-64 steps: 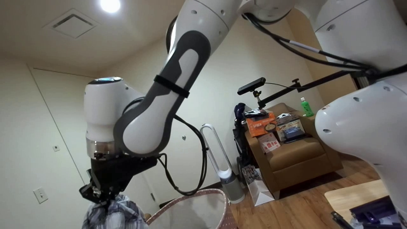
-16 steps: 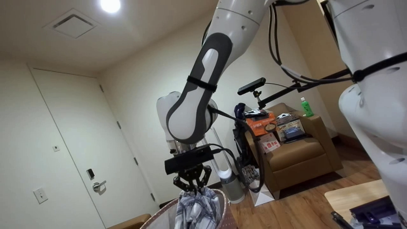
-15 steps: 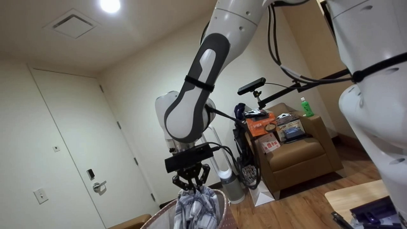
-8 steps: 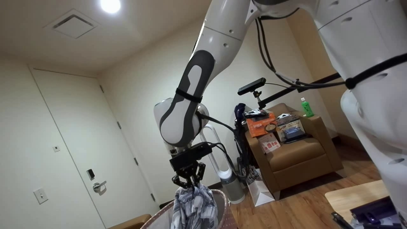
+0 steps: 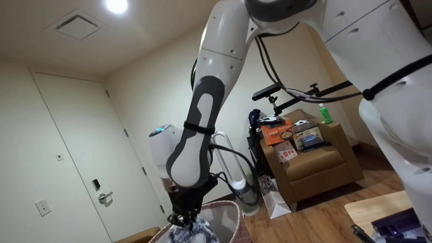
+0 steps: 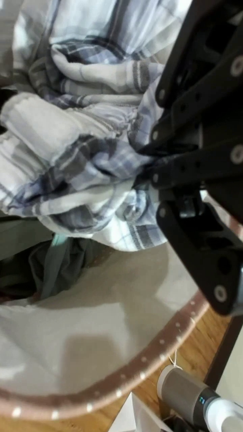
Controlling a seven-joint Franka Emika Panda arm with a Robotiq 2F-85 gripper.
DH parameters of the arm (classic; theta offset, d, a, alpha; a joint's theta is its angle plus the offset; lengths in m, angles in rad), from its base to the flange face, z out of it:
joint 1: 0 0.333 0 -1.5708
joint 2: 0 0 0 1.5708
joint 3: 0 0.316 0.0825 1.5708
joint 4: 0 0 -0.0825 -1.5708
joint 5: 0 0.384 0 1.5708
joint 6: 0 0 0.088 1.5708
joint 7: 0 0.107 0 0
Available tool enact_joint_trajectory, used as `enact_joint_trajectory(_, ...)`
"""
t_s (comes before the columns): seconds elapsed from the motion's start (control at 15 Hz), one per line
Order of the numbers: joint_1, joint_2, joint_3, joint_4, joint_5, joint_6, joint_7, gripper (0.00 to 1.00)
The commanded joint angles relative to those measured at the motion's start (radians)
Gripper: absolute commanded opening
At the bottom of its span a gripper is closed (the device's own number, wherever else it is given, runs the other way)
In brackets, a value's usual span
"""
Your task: Put the pajama pants into the laundry bin
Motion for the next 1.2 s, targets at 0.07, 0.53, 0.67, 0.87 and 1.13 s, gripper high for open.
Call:
enact_joint_trajectory(0.07, 0.037, 0.089, -0.03, 0.029, 0.017, 0.027, -0.033, 0.1)
enact_joint_trajectory(0.53, -0.007, 0.382, -0.003, 0.217, 0.163, -0.067, -0.279, 0.06)
enact_joint_trajectory(0.67, -0.017, 0.463, -0.009, 0.266, 0.193, -0.101, -0.364, 0.06)
enact_joint_trajectory(0.87, 0.025, 0.466, -0.052, 0.239, 0.186, -0.073, -0.325, 0.06)
enact_joint_trajectory(1.13, 0.034, 0.479, -0.064, 0.246, 0.194, -0.076, -0.325, 0.37)
